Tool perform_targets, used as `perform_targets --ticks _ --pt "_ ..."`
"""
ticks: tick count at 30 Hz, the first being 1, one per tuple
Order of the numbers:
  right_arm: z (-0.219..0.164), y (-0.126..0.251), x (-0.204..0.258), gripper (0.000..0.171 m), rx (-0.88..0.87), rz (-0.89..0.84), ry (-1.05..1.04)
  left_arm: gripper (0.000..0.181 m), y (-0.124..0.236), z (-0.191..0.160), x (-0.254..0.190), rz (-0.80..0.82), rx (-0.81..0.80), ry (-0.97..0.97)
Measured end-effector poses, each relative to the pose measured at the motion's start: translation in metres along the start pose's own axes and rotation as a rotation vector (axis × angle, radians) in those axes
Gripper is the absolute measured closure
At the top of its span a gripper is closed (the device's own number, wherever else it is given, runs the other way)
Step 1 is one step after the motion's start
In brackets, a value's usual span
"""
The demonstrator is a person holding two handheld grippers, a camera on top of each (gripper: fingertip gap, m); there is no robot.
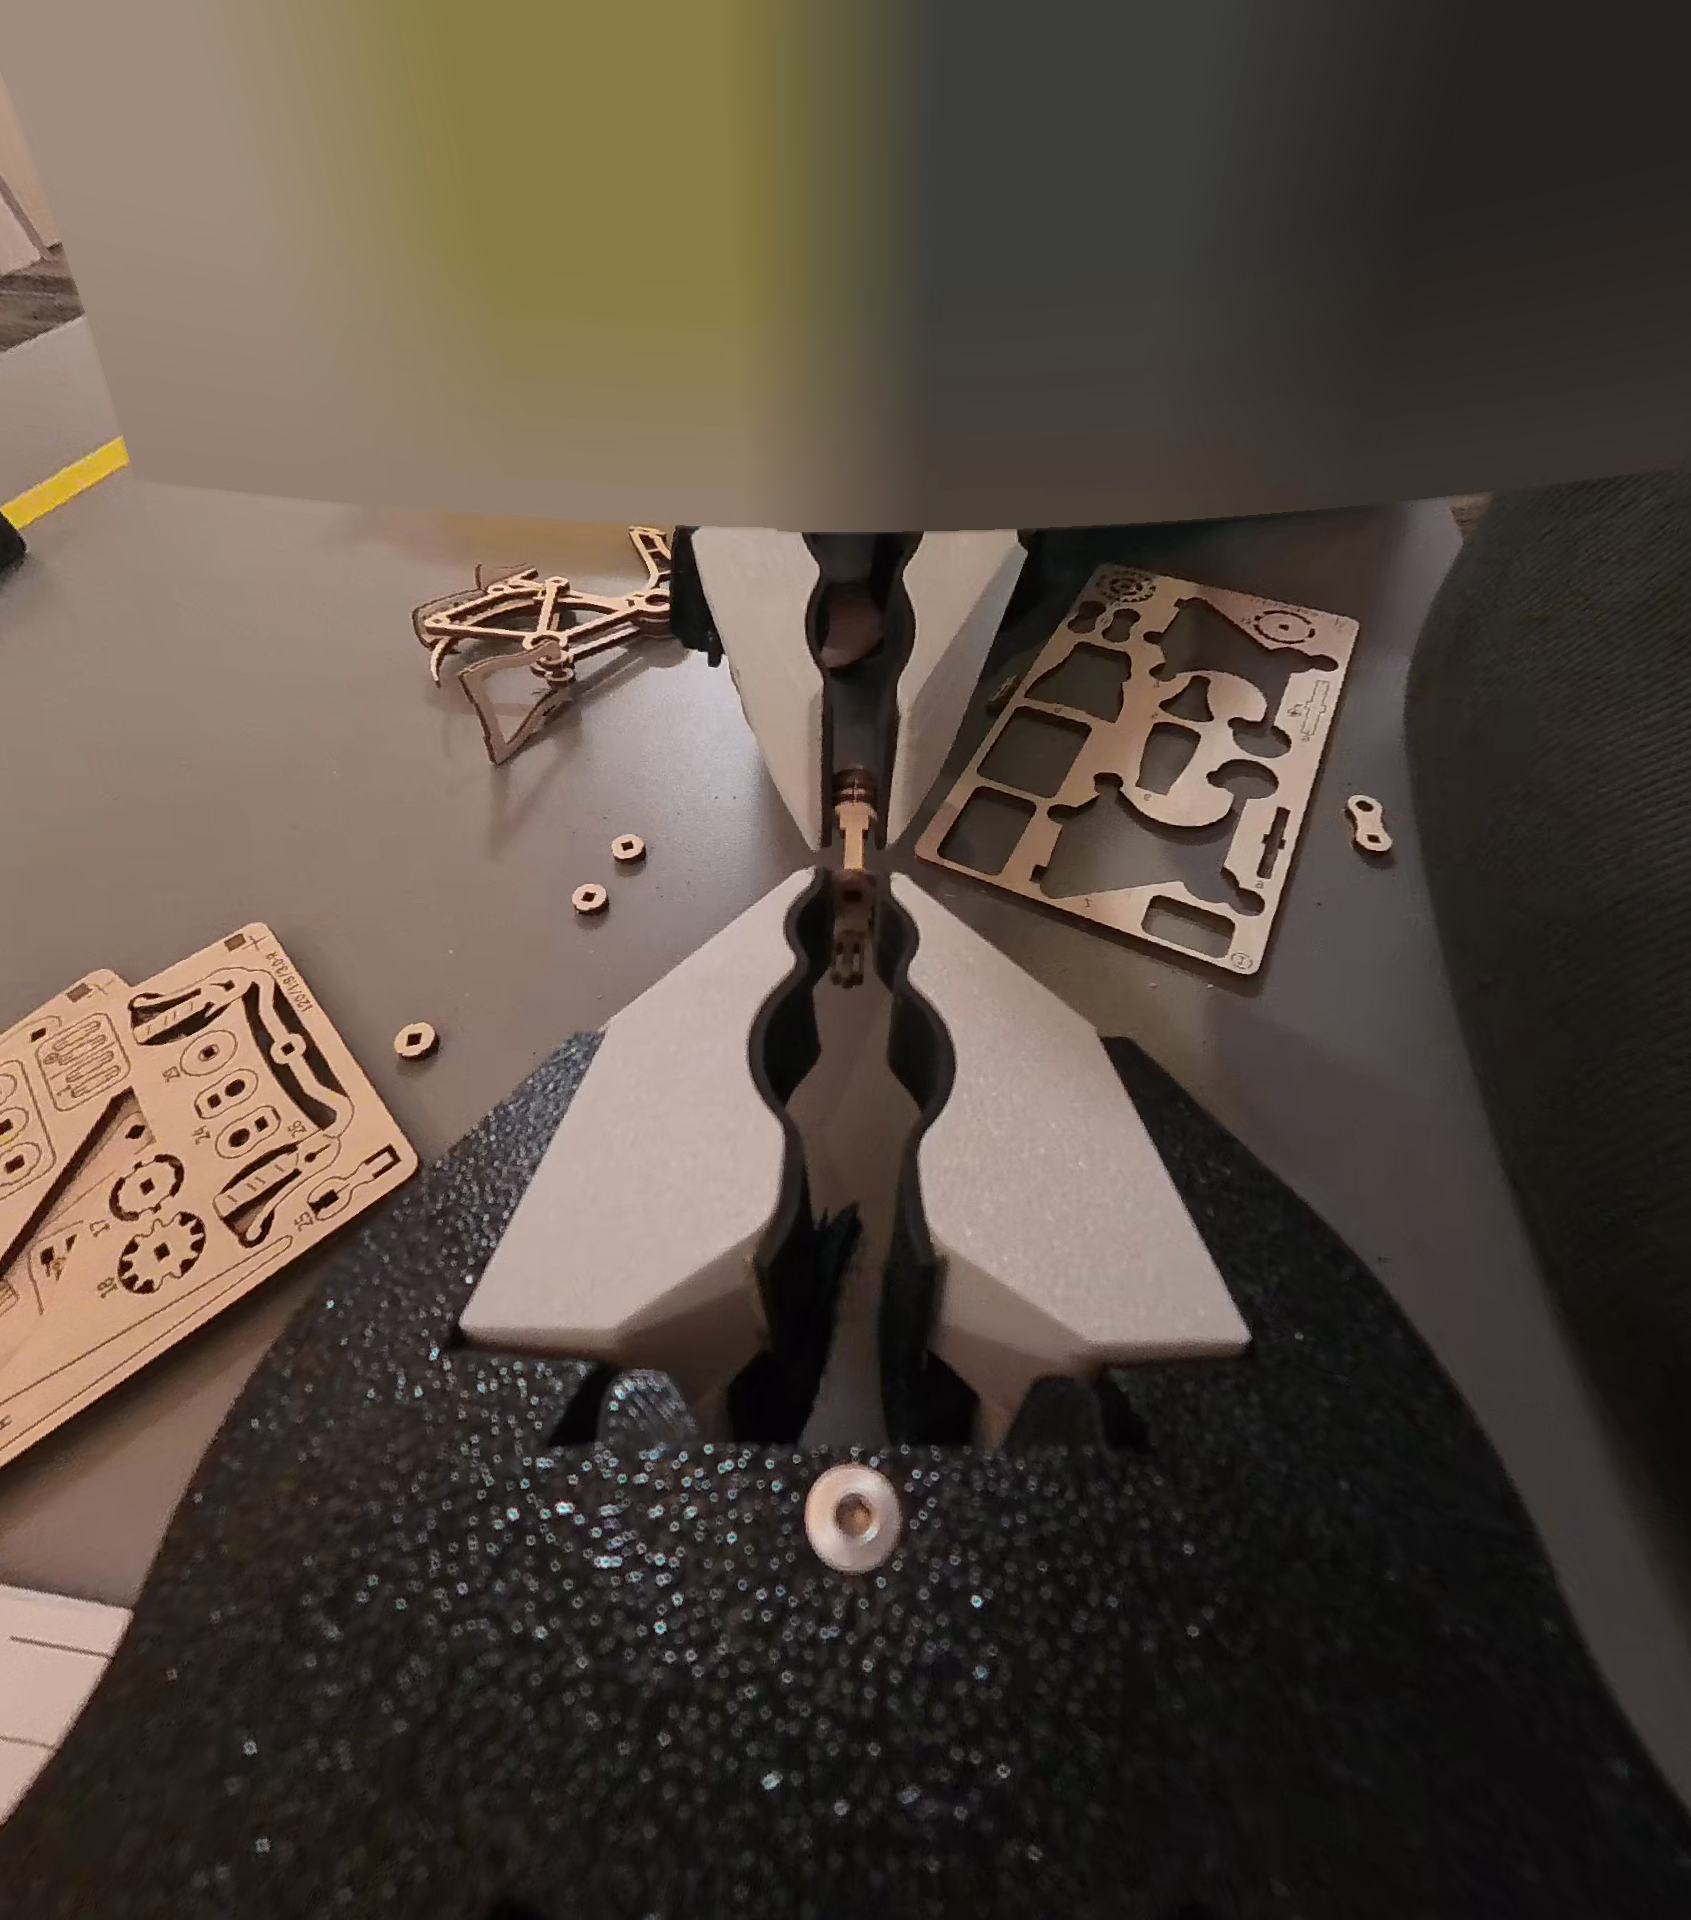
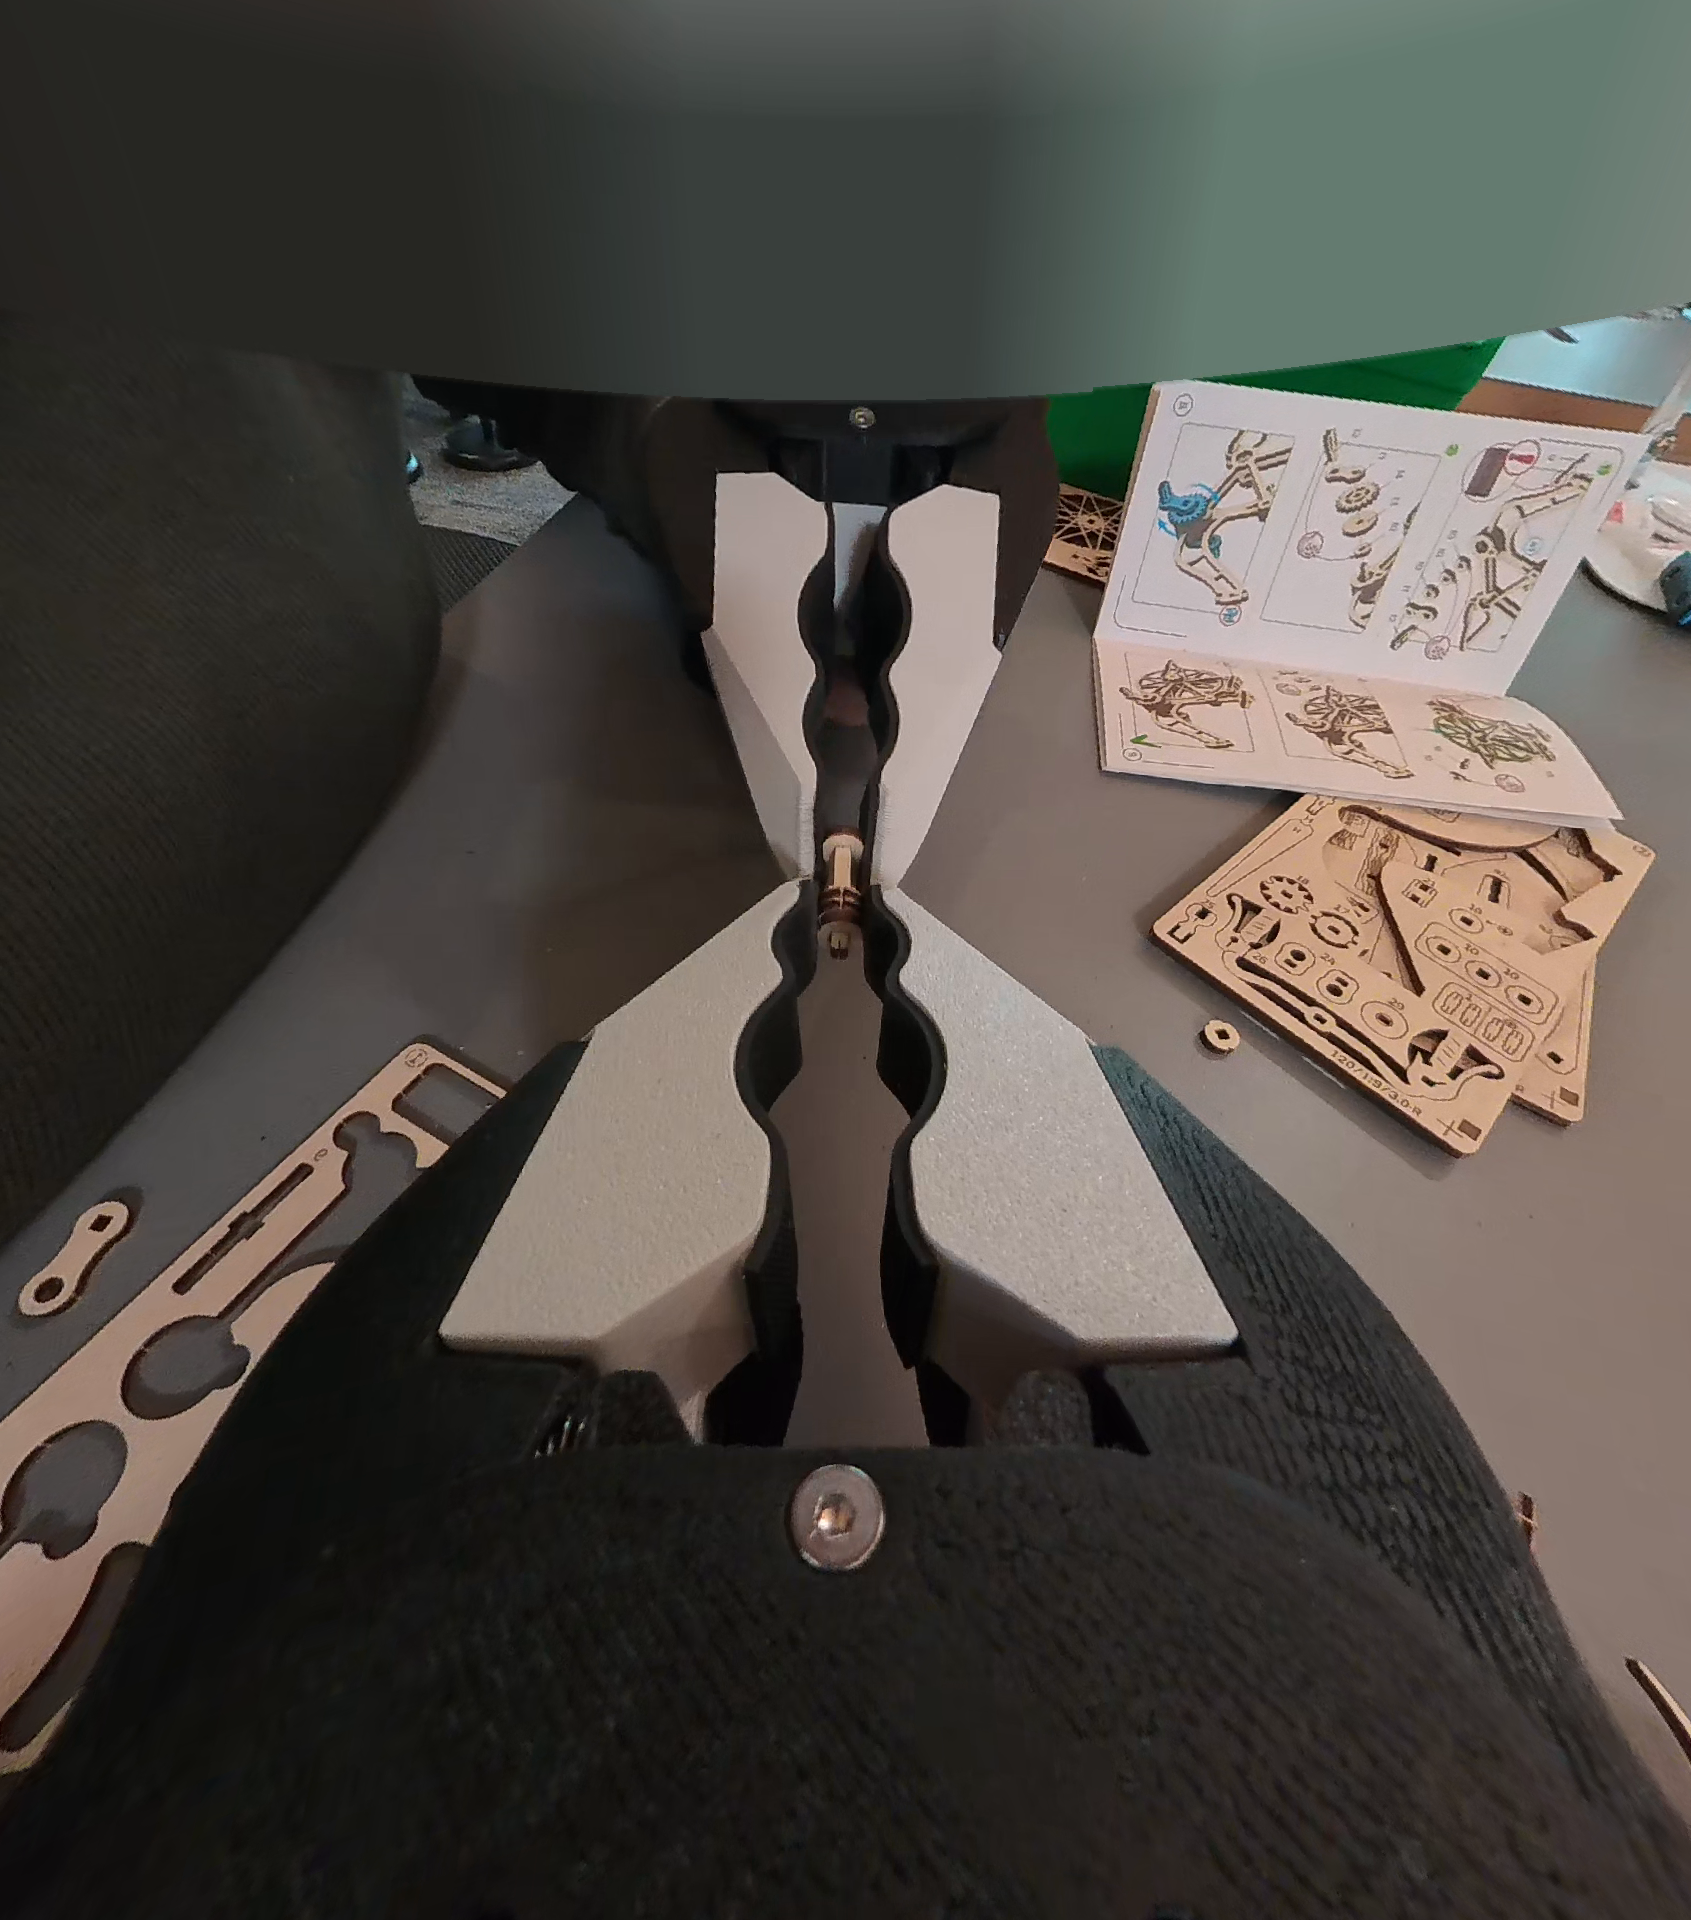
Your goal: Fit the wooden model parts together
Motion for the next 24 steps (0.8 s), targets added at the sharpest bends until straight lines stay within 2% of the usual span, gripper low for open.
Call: perform_targets --ticks 24 --pt "-0.0005 -0.0004 -0.0018 0.166 -0.017 0.028 -0.084 0.176 -0.0023 -0.0010 0.0013 0.039 0.004 -0.034"
Point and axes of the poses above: each gripper's, where its closed fingertips meet, y back along the fingers, z out of its top, x = y × z across the jaws, the point moved 2 cm from there along y, back along the fingers, and after that the axes turned 12 degrees about z, right-handed, at the moved point
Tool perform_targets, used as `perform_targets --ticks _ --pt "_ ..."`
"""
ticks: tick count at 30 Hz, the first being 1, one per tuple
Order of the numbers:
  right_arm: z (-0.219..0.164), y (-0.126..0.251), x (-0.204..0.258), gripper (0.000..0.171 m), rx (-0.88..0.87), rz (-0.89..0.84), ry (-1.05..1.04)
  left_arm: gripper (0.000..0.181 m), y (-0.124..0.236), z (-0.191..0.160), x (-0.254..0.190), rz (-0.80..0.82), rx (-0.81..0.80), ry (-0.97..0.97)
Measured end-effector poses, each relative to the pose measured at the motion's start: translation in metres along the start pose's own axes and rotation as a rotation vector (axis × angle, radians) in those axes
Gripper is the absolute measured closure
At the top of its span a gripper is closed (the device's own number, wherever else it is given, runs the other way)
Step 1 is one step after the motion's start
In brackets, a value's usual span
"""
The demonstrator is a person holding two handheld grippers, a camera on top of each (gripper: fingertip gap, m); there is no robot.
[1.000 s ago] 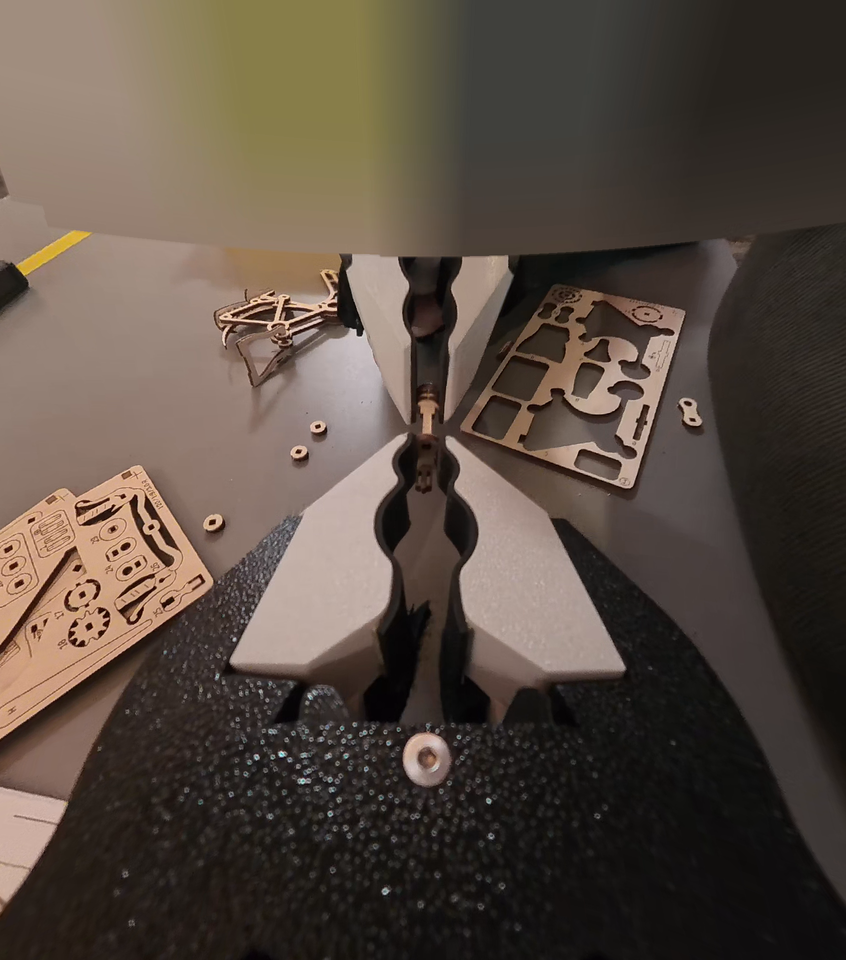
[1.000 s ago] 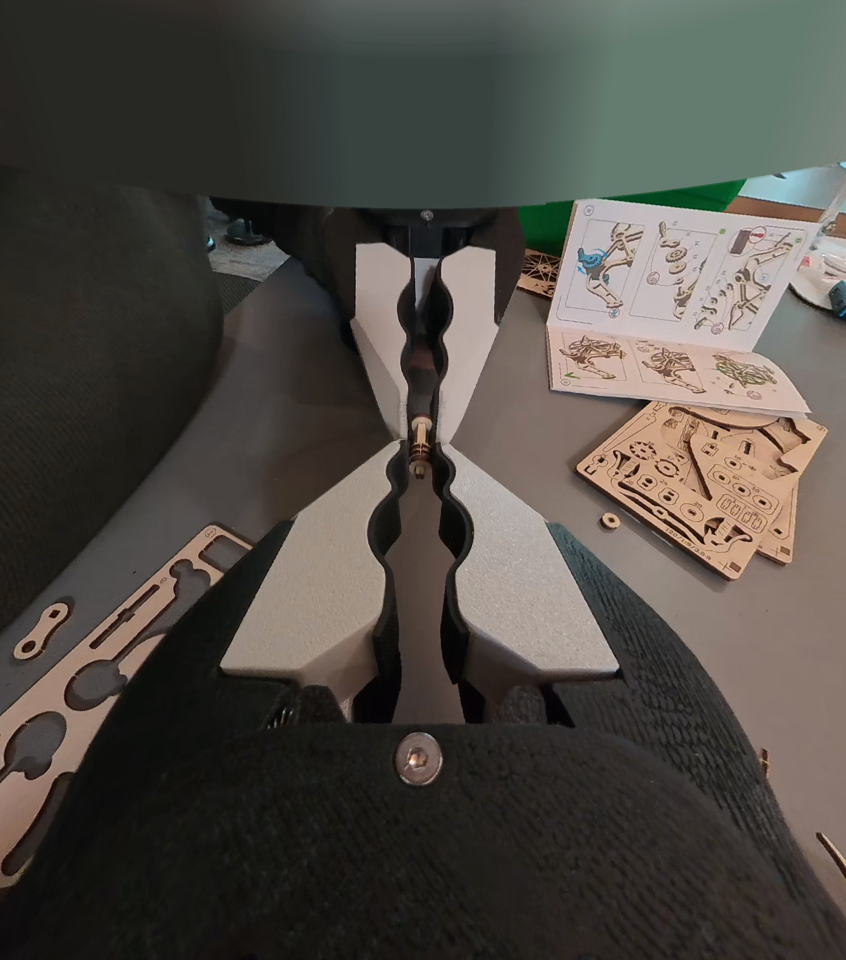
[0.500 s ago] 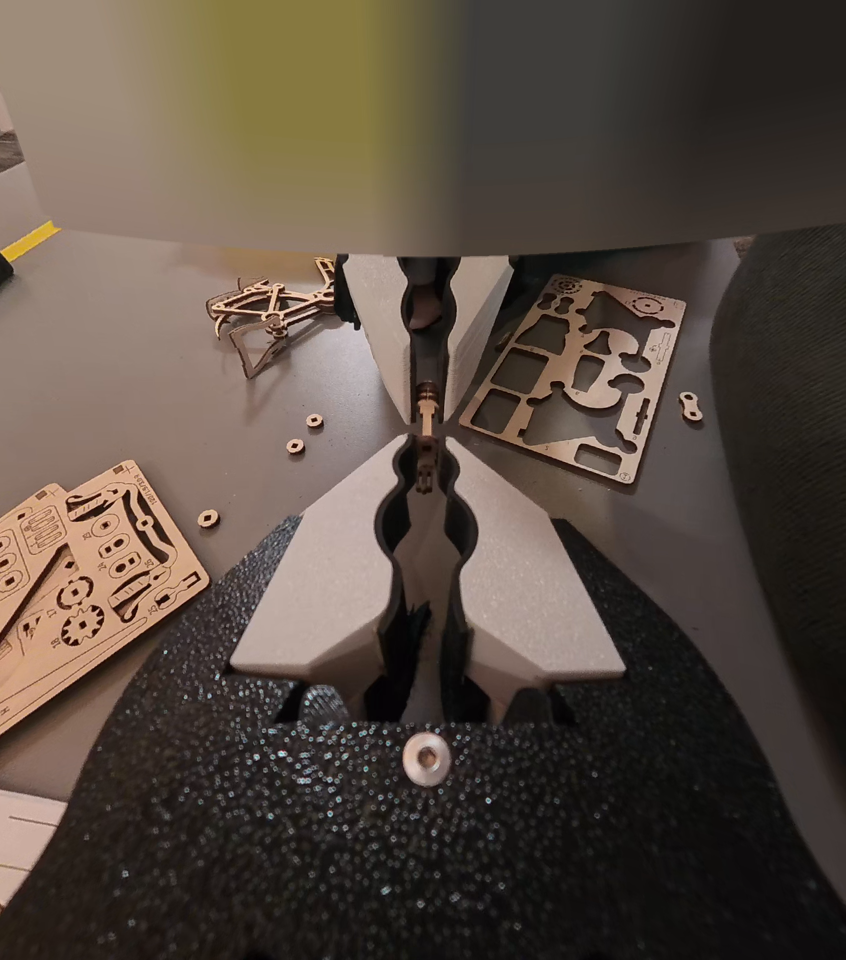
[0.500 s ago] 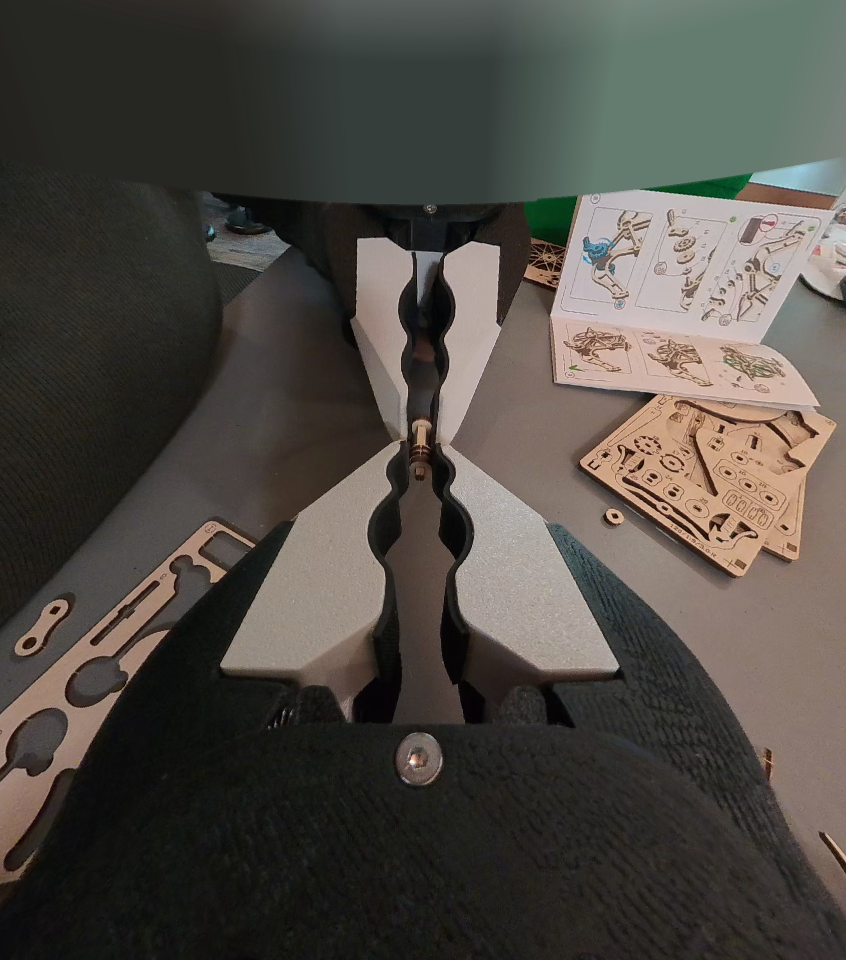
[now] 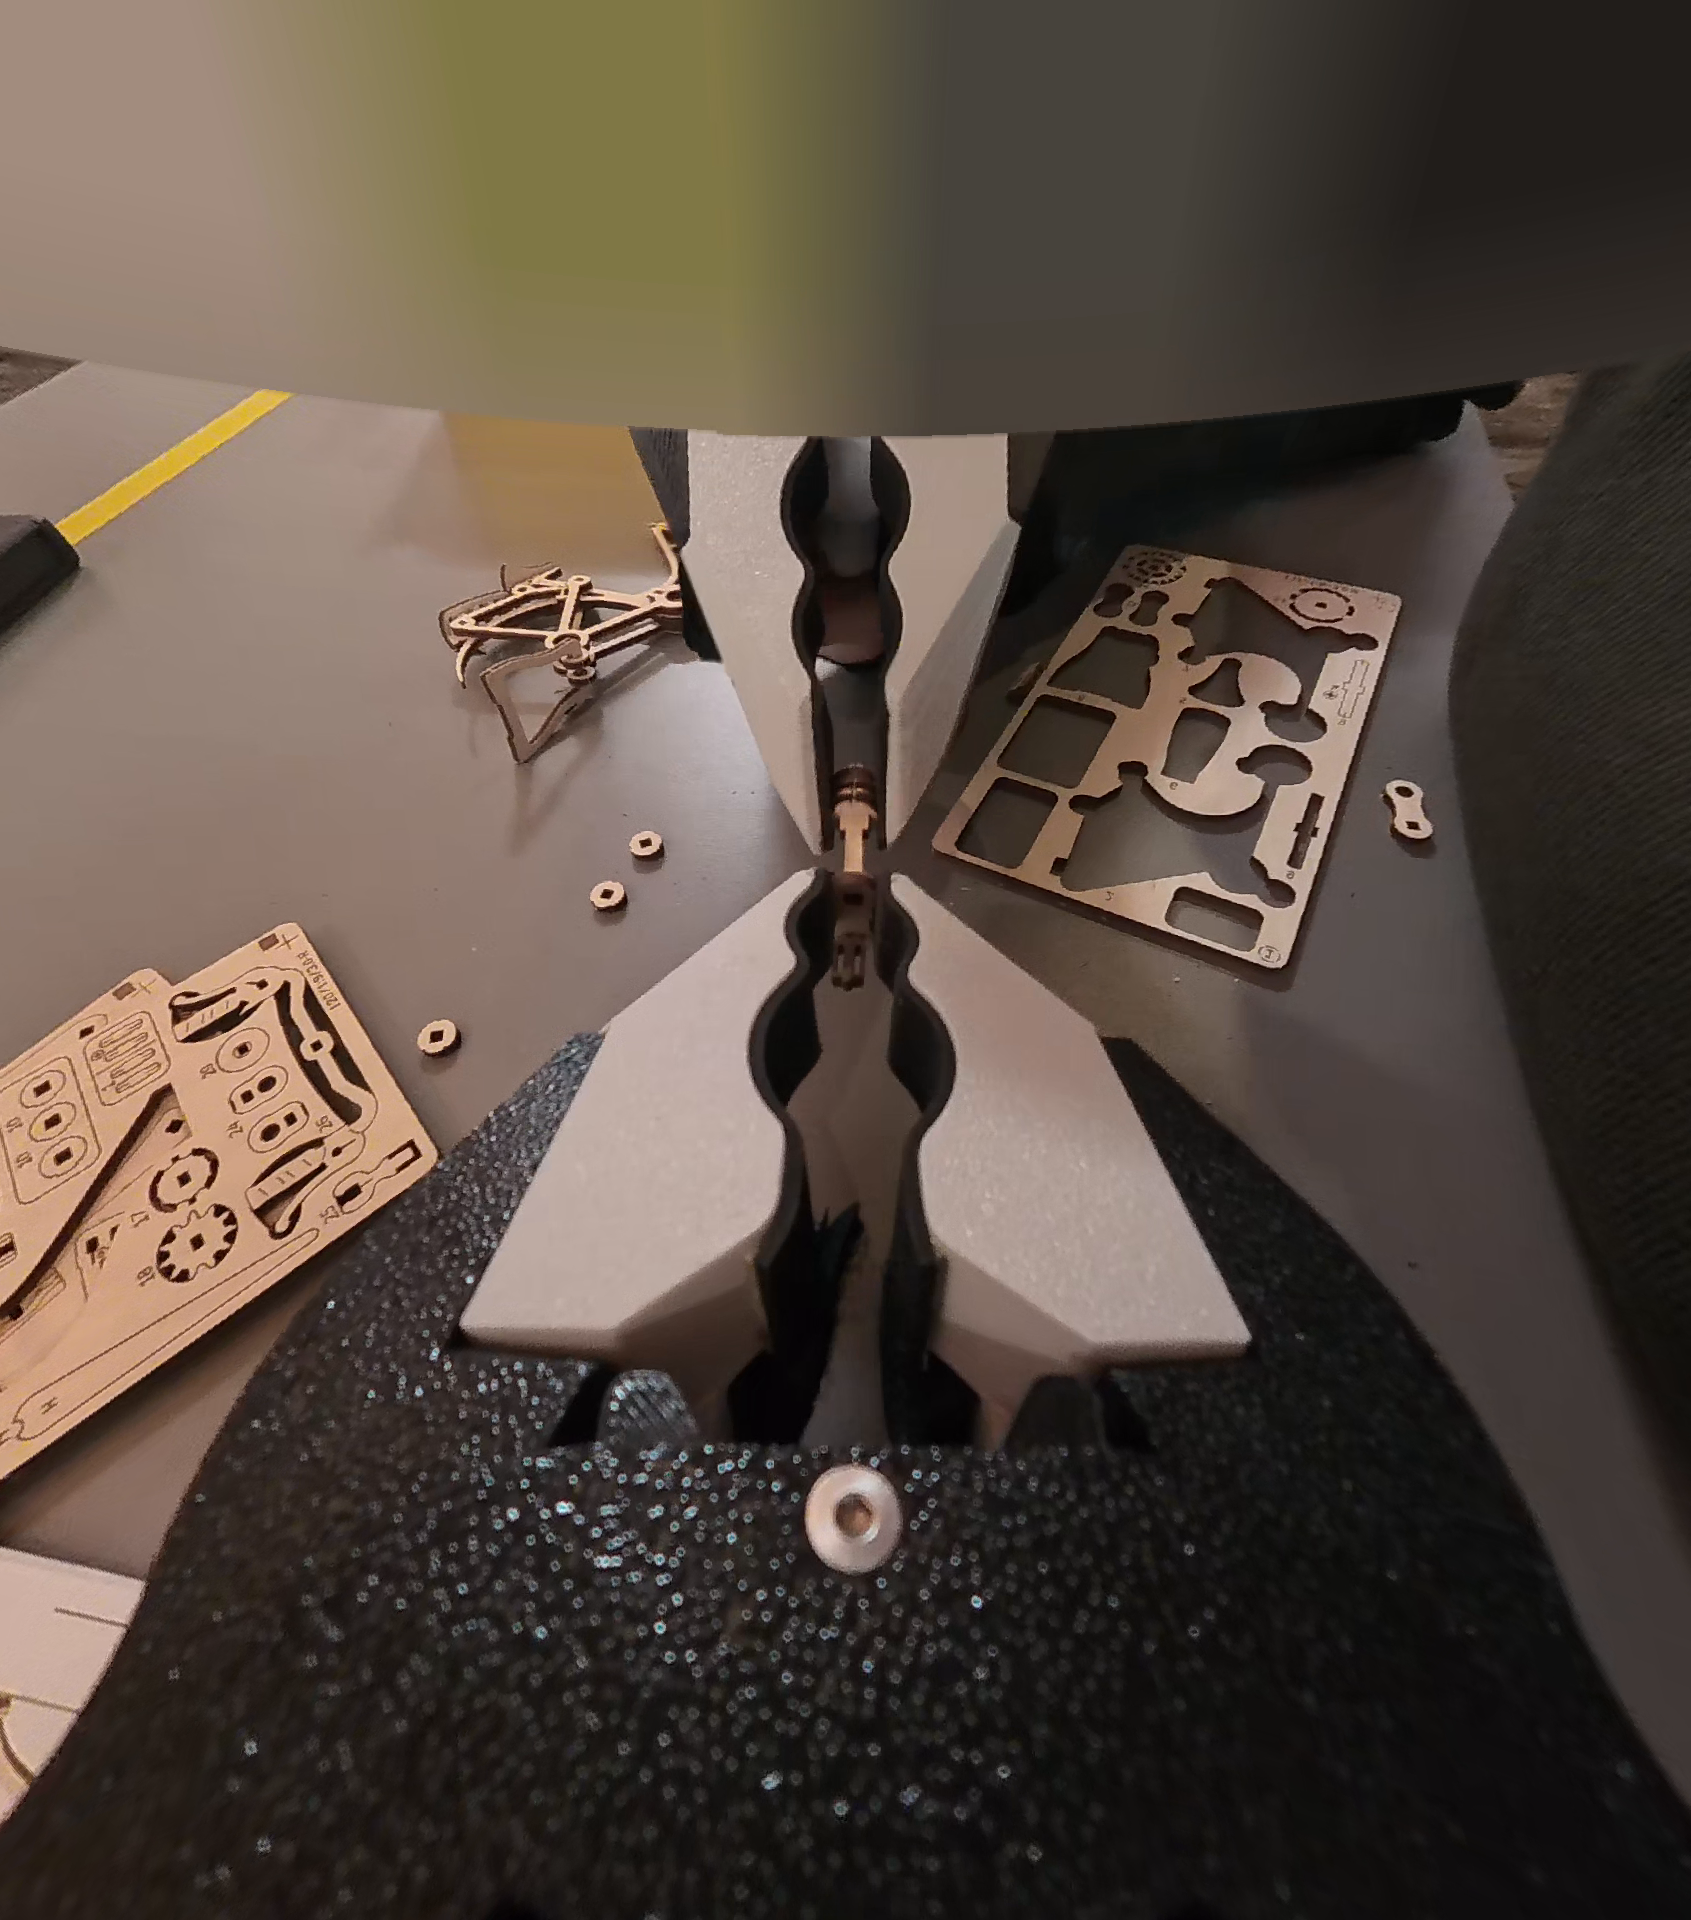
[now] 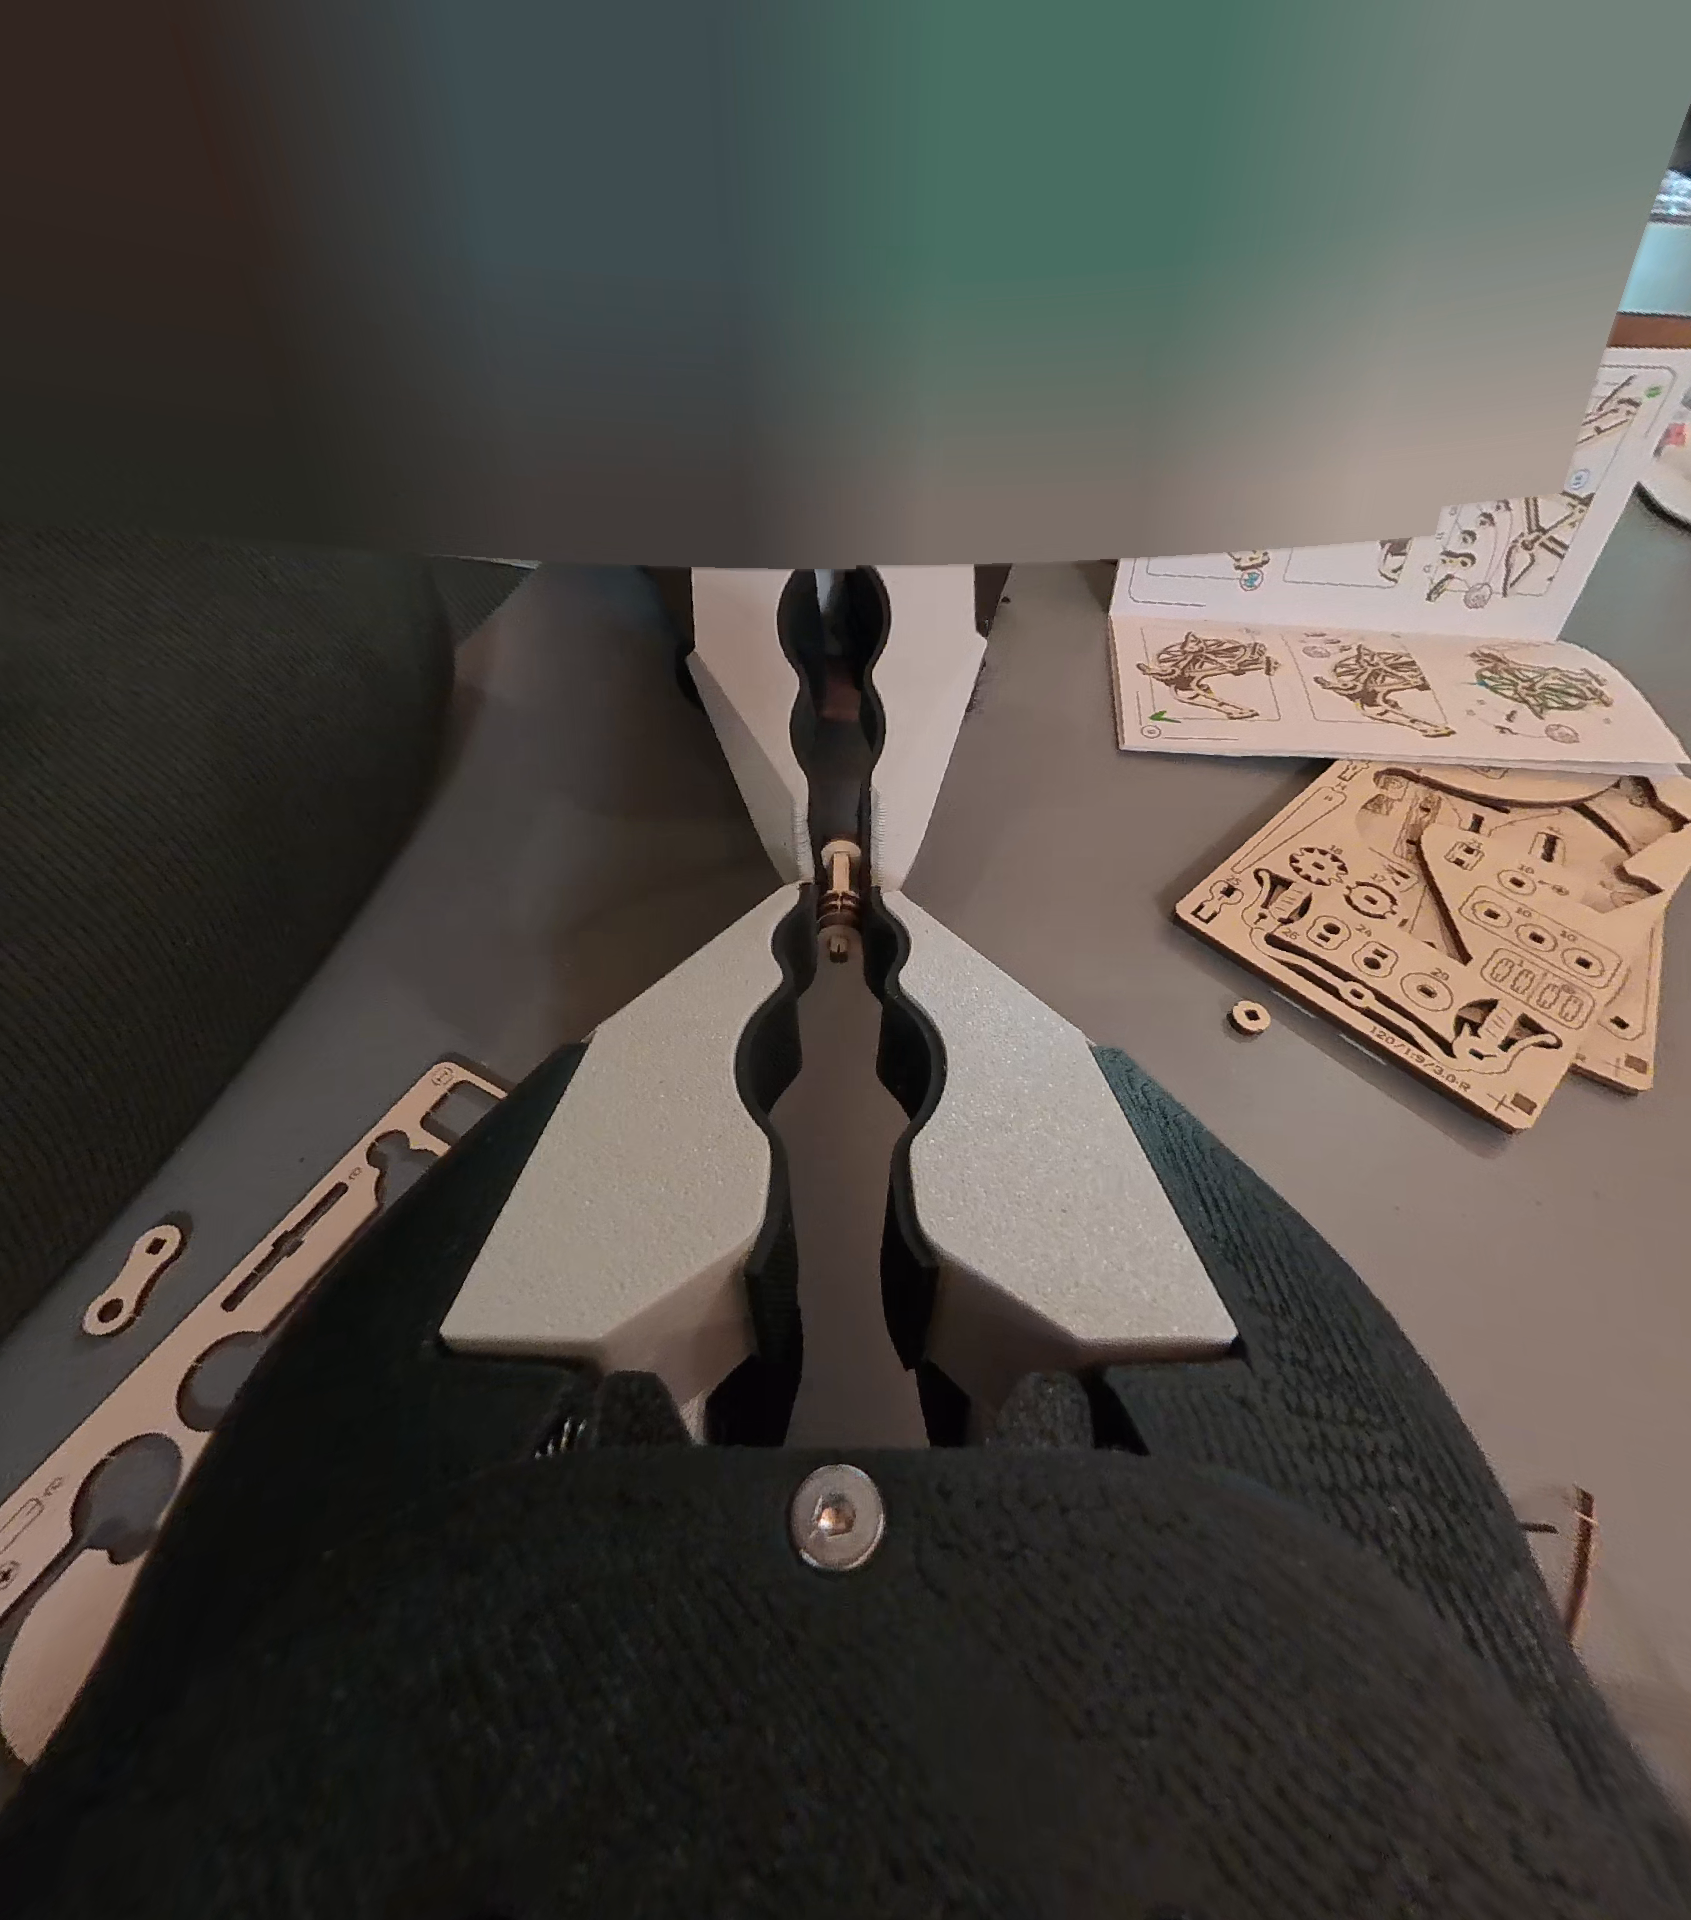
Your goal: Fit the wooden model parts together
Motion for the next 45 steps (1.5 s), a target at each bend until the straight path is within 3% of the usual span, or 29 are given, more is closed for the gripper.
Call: perform_targets --ticks 22,25,27,31,38,45 --pt "0.001 0.002 -0.006 0.166 -0.027 -0.019 -0.061 0.176 -0.005 -0.001 0.006 0.044 0.010 -0.018" --pt "0.010 -0.013 0.008 0.167 -0.094 0.100 -0.107 0.176 -0.016 -0.006 -0.012 0.000 0.038 -0.167" --pt "0.009 -0.023 0.013 0.171 -0.029 0.096 -0.023 0.175 -0.020 -0.008 -0.014 0.032 0.038 -0.259" --pt "0.015 -0.003 0.003 0.171 -0.124 0.038 -0.037 0.176 -0.018 -0.002 -0.003 0.039 0.015 -0.152" --pt "0.012 0.017 -0.006 0.158 -0.071 -0.026 0.049 0.175 -0.017 -0.001 0.005 0.021 0.027 -0.053" --pt "0.000 0.022 -0.019 0.156 -0.014 -0.104 0.078 0.176 -0.014 -0.003 0.011 0.051 0.034 -0.052"
Point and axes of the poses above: each gripper's, where its closed fingertips meet, y back along the fingers, z out of its top, x = y × z across the jaws, the point moved 2 cm from there along y, back along the fingers, and after that the axes turned 12 degrees about z, right-handed, at the moved point
